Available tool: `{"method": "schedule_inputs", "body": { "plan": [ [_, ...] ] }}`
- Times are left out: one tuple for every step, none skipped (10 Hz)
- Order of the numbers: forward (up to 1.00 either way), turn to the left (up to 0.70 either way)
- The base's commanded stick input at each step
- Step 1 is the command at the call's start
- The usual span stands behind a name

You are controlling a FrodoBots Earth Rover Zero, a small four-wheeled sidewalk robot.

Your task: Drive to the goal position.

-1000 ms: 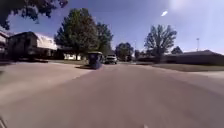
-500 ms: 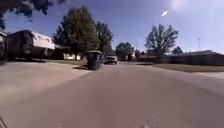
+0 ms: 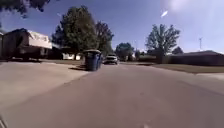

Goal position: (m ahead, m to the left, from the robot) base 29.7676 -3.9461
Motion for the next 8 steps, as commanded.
{"method": "schedule_inputs", "body": {
  "plan": [
    [1.00,0.00],
    [1.00,0.00],
    [1.00,0.00],
    [1.00,0.00],
    [1.00,0.00],
    [1.00,0.00],
    [1.00,0.00],
    [1.00,0.00]
  ]
}}
